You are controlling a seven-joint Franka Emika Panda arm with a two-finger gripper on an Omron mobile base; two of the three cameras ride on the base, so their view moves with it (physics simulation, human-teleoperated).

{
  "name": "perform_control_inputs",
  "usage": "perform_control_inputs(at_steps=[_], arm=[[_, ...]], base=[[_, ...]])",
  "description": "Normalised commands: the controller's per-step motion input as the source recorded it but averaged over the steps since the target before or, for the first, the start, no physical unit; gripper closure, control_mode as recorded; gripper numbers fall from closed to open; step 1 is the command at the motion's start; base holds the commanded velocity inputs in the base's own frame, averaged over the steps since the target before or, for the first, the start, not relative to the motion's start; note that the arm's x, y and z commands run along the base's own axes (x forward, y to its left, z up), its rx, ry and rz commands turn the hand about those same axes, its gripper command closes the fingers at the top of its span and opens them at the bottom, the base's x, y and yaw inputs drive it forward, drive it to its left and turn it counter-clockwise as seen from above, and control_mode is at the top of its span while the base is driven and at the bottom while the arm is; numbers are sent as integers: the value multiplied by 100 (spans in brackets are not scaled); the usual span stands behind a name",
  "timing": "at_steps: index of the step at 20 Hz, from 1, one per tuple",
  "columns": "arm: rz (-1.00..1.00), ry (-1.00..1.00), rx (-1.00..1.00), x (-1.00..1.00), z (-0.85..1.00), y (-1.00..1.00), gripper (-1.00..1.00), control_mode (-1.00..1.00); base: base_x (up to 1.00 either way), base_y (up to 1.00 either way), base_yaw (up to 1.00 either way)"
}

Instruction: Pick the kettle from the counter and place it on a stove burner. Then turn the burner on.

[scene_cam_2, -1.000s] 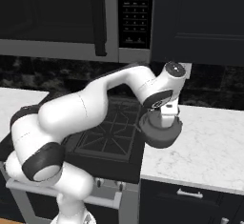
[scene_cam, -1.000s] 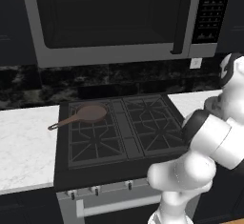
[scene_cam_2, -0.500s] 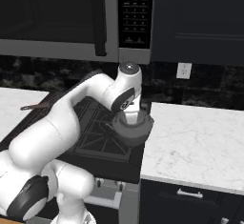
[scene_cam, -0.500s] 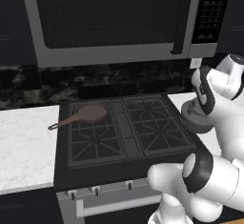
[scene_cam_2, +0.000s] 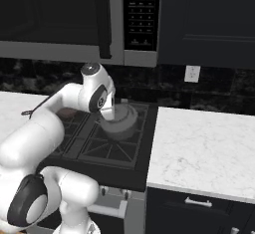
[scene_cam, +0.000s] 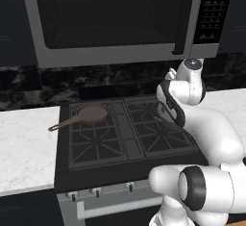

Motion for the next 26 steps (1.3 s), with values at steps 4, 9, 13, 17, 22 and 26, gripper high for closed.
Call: perform_control_inputs(at_steps=[4, 9, 13, 17, 22, 26], arm=[[0, 0, 0, 0, -1, 7, 100, -100], [0, 0, 16, 0, -18, 0, 100, -100], [0, 1, 26, 11, 0, 0, 100, -100], [0, 2, 5, 21, 0, 10, 100, -100], [0, 2, -4, 2, -5, 7, 100, -100], [0, 0, -12, 0, -27, 16, 100, -100]], base=[[0, 0, 0], [0, 0, 0], [0, 0, 0], [0, 0, 0], [0, 0, 0], [0, 0, 0]])
